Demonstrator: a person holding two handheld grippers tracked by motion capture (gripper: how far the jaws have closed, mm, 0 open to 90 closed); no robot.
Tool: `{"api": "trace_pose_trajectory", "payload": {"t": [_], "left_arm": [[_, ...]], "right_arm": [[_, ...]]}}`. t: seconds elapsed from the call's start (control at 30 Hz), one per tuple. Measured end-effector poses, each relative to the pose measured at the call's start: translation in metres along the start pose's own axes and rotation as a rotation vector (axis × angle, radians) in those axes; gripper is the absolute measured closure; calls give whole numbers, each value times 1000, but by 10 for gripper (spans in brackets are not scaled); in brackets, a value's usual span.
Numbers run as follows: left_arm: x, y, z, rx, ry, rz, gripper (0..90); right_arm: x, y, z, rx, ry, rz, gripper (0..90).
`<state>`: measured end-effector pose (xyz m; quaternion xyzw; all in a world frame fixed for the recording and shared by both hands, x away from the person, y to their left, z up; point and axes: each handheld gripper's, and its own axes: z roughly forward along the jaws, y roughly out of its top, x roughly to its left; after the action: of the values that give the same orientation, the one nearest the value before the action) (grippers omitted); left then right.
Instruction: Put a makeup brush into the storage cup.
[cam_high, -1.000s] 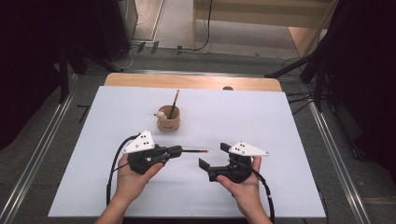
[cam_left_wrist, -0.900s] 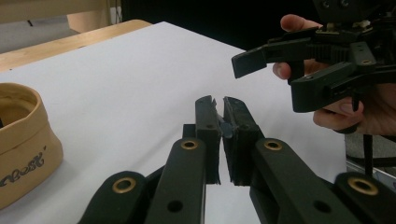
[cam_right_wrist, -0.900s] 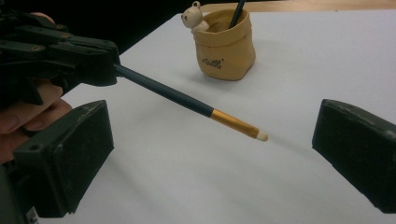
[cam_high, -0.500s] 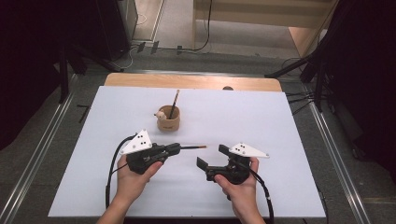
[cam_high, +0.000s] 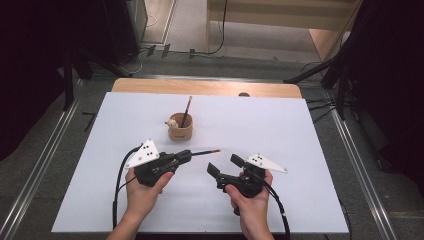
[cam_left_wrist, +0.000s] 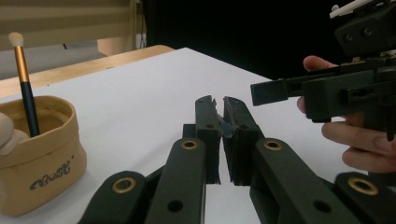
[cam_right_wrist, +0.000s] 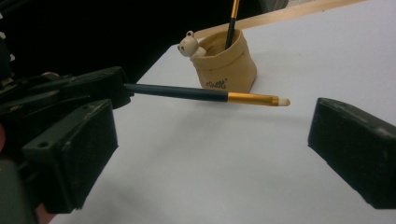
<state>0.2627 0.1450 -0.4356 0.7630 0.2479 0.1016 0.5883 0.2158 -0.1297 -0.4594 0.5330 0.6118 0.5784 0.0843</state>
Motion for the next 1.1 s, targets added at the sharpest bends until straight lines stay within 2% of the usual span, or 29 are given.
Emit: {"api": "trace_pose_trajectory", "payload": {"t": [0.17,0.27,0.37,0.57,0.63,0.7,0.8,0.93,1.1], "left_arm": [[0,0,-1,-21,5,-4,863],[0,0,-2,-32,12,-5,863],[0,1,-4,-50,19,-6,863],[-2,1,-4,-72,19,-5,863],[-2,0,-4,-76,20,-6,862],[-2,0,-4,-80,25,-5,863],[-2,-1,-4,-89,25,-9,863],[-2,-1,-4,-91,29,-4,863],[-2,-1,-6,-100,29,-6,863]], "right_arm": [[2,-1,6,-18,9,67,65],[2,-1,9,-37,0,115,138],[2,-1,12,-37,5,160,137],[6,-4,18,-29,39,215,135],[7,-3,18,-44,75,247,135],[7,-1,17,-65,90,274,134],[4,2,18,-77,93,335,123],[0,4,23,-58,103,411,129],[-2,3,31,-56,107,469,136]]}}
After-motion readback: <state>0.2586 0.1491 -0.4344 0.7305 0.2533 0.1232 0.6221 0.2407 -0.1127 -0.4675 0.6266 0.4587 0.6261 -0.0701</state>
